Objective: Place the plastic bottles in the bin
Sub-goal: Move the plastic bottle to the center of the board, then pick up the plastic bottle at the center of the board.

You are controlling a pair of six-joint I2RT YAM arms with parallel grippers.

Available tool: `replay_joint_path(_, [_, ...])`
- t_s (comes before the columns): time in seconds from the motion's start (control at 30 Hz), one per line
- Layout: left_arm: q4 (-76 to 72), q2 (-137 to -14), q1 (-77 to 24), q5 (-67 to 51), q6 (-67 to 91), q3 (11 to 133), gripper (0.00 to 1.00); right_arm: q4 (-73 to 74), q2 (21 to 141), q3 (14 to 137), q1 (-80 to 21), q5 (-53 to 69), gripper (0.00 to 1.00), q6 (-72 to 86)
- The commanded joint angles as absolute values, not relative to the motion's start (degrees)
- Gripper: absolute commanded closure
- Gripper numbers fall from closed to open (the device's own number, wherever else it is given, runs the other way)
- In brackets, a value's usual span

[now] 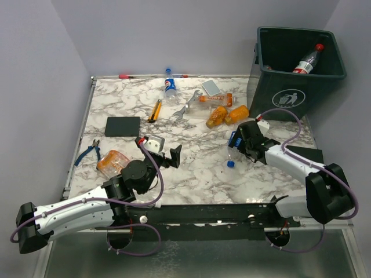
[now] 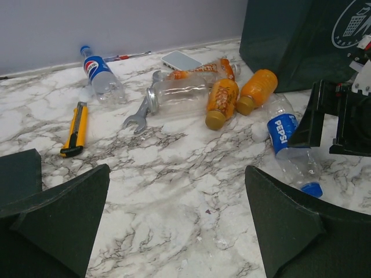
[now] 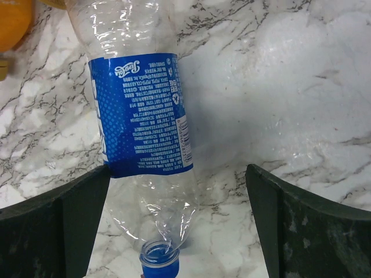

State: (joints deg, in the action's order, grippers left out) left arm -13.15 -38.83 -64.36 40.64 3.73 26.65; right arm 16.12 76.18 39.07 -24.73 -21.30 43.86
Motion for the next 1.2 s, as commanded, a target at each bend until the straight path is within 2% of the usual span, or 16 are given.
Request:
replay_joint_path(0.0, [-12.7,-37.8,-65.0,42.0,3.0,26.5,0.01,13.6,78.3,40.8,-23.9,-18.3,0.00,40.6])
replay_joint_path(0.3, [-12.7,-39.1,-65.0,39.6,3.2,26.9,0.01,10.7,74.0,41.6,-23.8,-17.8,0.00,41.0])
replay_joint_path(0.5, [-12.9,-40.2,-65.0,39.1,3.0,27.2,0.01,14.1,82.0,45.8,-21.1,-18.8,0.00,38.8])
replay_joint_path(0.8, [-12.8,-41.3,-65.1,38.3,2.6,27.2,0.01,9.2,89.8,45.1,-19.7,-14.6,0.02,38.5])
replay_joint_path(0.9, [-12.9,-42.5,-65.1,37.1,2.2,27.5,0.01,7.2,91.4,44.1,-19.7,-11.9,0.08,38.9])
replay_joint_path(0.97, [-12.8,-43.1,-65.1,36.6,2.2,27.6,0.01,5.4,91.4,42.8,-19.7,-9.6,0.15,39.6])
replay_joint_path(1.17, [-13.1,-44.3,-65.1,35.5,2.2,27.7,0.01,2.6,86.4,37.6,-20.0,-5.7,0.49,43.3])
